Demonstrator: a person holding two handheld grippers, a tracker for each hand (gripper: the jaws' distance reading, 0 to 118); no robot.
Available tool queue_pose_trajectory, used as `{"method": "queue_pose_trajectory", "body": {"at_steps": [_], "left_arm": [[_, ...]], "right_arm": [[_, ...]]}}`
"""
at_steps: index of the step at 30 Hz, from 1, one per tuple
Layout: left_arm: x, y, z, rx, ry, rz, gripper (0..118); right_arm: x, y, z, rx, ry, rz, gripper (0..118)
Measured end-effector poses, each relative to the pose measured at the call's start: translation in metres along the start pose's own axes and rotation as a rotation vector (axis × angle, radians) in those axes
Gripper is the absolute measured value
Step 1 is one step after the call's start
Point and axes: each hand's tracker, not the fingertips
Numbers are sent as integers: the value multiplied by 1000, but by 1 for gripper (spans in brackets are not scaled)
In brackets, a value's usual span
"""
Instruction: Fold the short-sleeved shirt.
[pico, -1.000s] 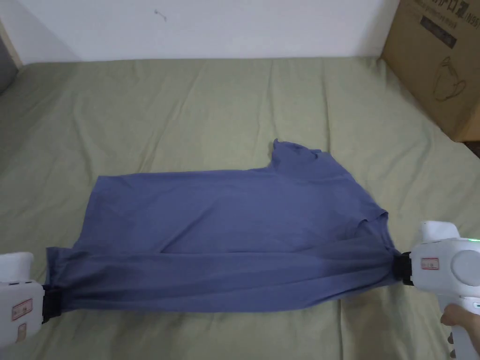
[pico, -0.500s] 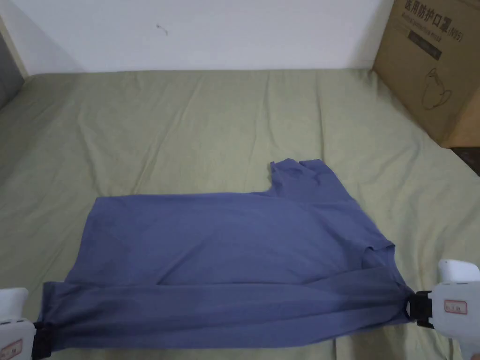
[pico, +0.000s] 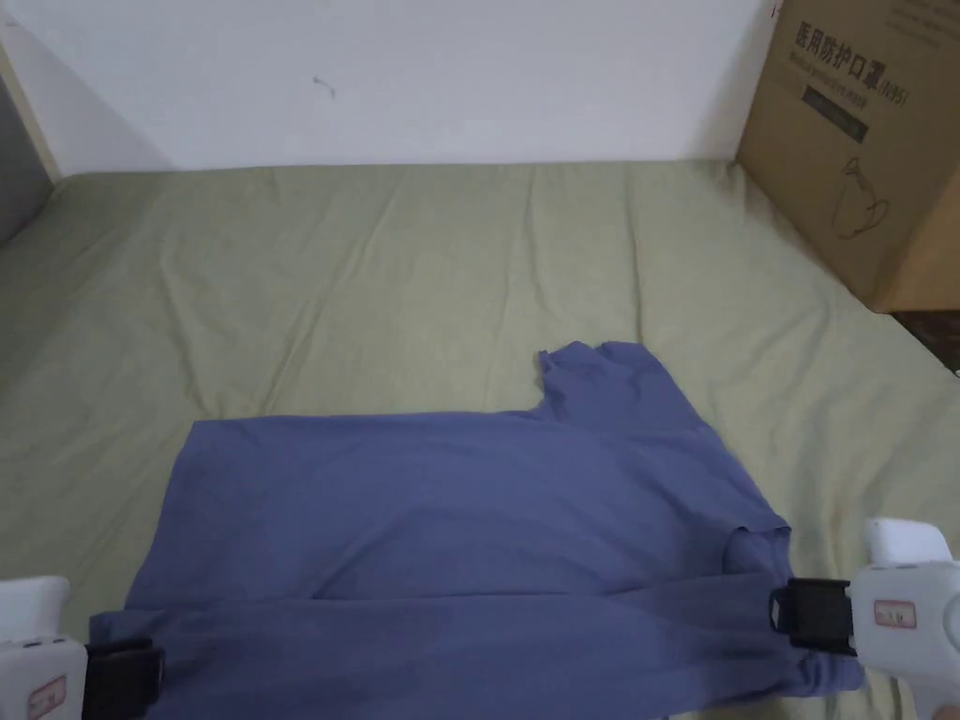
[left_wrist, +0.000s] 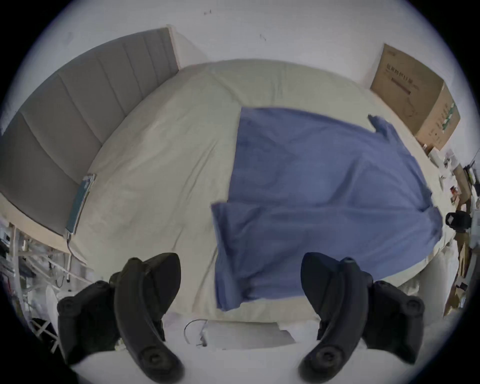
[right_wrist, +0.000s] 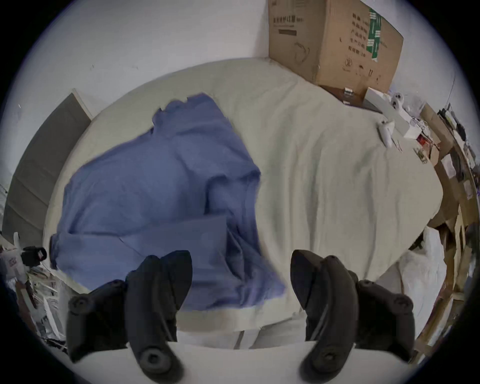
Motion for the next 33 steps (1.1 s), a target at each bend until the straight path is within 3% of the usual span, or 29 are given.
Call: {"method": "queue_pose_trajectory", "body": {"at_steps": [1, 2, 3, 4, 5, 6, 15, 16, 18, 19, 26, 31, 33], "left_arm": [[2, 7, 1, 11, -28, 7, 98], [5, 14, 0, 26, -70, 11, 89], [8, 20, -2, 42, -106, 21, 67], [12, 25, -6, 37, -129, 28, 23], [17, 31, -14, 27, -123, 33, 0], [22, 34, -22, 16, -112, 28, 1], [49, 64, -49, -24, -113, -39, 0], [50, 69, -52, -26, -107, -46, 0], [52, 77, -59, -32, -106, -45, 0], [52, 80, -62, -38, -112, -43, 0], [56, 97, -85, -70, -106, -45, 0], [54, 100, -101, -101, -90, -29, 0], [53, 100, -104, -110, -85, -29, 0]], "right_arm": [[-3, 7, 1, 22, 19, -7, 82], [-6, 17, 0, 39, 53, -7, 80], [-10, 25, -1, 49, 84, -2, 70], [-14, 31, -4, 56, 102, 6, 42], [-20, 37, -9, 58, 118, 17, 8], [-23, 42, -19, 51, 136, 8, 0], [-35, 110, -76, 18, 137, -14, 0], [-35, 123, -84, 20, 129, -9, 19], [-35, 155, -104, -1, 100, 15, 77], [-34, 166, -113, -5, 93, 19, 92], [-40, 230, -176, -62, 79, 82, 91], [-58, 231, -210, -139, 31, 179, 86], [-61, 226, -219, -140, 26, 175, 85]]}}
